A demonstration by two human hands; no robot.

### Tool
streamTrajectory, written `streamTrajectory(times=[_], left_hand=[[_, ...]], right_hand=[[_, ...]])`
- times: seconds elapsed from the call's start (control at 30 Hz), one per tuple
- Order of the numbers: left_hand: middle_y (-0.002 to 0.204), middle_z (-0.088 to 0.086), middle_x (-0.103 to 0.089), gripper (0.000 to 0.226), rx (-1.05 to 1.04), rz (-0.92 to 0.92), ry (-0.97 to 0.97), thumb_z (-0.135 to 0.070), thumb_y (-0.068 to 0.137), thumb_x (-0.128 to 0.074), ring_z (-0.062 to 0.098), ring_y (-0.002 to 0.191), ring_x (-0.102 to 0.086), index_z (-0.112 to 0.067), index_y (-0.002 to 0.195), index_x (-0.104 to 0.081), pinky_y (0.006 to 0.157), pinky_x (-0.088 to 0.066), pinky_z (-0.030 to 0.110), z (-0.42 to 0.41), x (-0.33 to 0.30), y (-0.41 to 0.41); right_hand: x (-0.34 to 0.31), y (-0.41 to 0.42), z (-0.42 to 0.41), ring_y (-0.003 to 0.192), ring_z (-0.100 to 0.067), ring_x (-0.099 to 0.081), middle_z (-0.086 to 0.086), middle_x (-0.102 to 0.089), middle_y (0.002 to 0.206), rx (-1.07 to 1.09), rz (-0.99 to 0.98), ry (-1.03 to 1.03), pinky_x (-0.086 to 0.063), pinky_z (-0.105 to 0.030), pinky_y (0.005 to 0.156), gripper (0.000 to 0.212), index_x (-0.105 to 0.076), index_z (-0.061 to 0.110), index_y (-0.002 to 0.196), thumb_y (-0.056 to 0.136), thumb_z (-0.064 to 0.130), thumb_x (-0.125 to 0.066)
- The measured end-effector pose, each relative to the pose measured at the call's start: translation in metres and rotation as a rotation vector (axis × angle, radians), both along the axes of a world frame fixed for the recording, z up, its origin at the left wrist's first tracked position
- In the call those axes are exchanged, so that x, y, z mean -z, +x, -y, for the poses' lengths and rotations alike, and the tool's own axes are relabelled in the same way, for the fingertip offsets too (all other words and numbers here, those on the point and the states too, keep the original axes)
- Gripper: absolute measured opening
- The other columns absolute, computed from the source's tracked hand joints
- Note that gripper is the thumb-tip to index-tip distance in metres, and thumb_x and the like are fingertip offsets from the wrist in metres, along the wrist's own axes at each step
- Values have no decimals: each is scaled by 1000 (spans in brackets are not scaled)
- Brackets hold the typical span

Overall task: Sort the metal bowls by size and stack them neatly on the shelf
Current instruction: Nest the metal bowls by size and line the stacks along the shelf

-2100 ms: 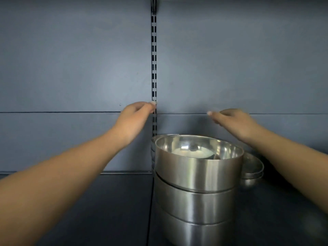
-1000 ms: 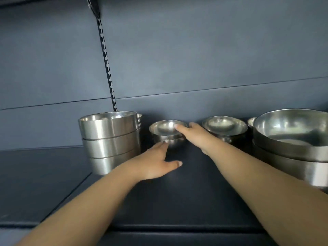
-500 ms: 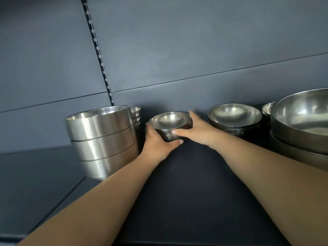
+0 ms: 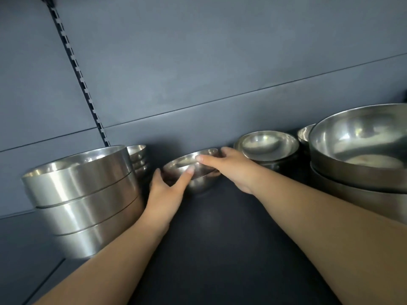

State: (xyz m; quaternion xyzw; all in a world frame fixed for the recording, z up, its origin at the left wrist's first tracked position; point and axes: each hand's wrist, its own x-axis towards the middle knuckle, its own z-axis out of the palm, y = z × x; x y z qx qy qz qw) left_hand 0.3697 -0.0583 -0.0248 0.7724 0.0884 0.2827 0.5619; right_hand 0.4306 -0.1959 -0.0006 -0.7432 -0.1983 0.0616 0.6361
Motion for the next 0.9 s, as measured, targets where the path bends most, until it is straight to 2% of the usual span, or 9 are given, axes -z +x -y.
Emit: streamTrajectory(times=[0.07, 0.13, 0.23, 0.33, 0.47, 0.63, 0.73, 0.8, 0.9], left_hand=[[153, 3, -30, 105, 33, 35, -102, -64, 69, -63, 18, 139, -31, -11, 147, -17, 117, -23, 38, 1, 0, 2], [144, 2, -46, 120, 45, 53, -95, -82, 49, -63, 19, 133, -42, -13, 142, -33, 114, -30, 42, -6, 5, 7], [127, 2, -62, 110, 58, 66, -106, -79, 42, -69, 19, 120, -56, -13, 128, -51, 108, -38, 42, -11, 10, 10], [115, 3, -67, 81, 56, 107, -109, -64, 57, -67, 18, 110, -61, -12, 118, -58, 105, -43, 41, 7, -8, -7], [110, 6, -68, 58, 29, 155, -23, -55, 71, -62, 19, 106, -62, -11, 110, -61, 103, -44, 41, 26, -47, -28], [95, 1, -66, 46, 63, 136, 136, -49, 84, -56, 15, 94, -60, -11, 108, -64, 100, -44, 33, 30, -120, -60], [103, 6, -67, 50, 58, 129, 205, -55, 79, -59, 23, 107, -61, -11, 103, -65, 104, -43, 40, 25, -161, -81], [101, 7, -65, 35, 44, 161, 212, -48, 84, -57, 29, 110, -61, -14, 87, -65, 104, -43, 40, 15, -184, -91], [103, 11, -59, 32, 40, 179, 139, -40, 88, -55, 26, 101, -60, -10, 79, -61, 94, -49, 30, -7, -203, -95]], right_hand=[[2, -1, 3, 92, -8, -61, 10, -63, 105, -80, -37, 20, -42, -20, 81, 57, -56, 19, 113, 67, 50, -70], [5, 1, 5, 79, -3, -59, 14, -61, 94, -125, -51, 39, -38, -16, 70, 36, -56, 21, 112, 81, 37, -65], [2, -4, 7, 85, -5, -61, 12, -62, 93, -136, -49, 58, -44, -20, 84, 37, -58, 18, 112, 80, 33, -68], [-12, -13, 11, 82, -10, -62, 7, -64, 89, -100, -22, 109, -43, -31, 101, 31, -61, 13, 104, 78, 26, -71], [-49, -34, 24, 87, -21, -67, -2, -68, 87, -39, 121, 208, -48, -39, 99, 27, -63, 4, 92, 75, 22, -73], [-102, -64, 43, 53, 1, -63, 11, -66, 55, -113, 208, 340, -53, -11, 67, 9, -63, 14, 74, 82, 19, -66], [-133, -80, 41, 50, 3, -62, 14, -66, 53, -133, 236, 388, -50, -15, 81, 12, -63, 16, 71, 82, 21, -66], [-148, -85, 31, 52, 2, -63, 15, -66, 52, -136, 222, 408, -44, -22, 93, 13, -62, 18, 71, 81, 24, -66], [-159, -83, 6, 53, 2, -63, 17, -65, 55, -134, 206, 398, -32, -22, 90, 16, -60, 18, 73, 81, 30, -66]])
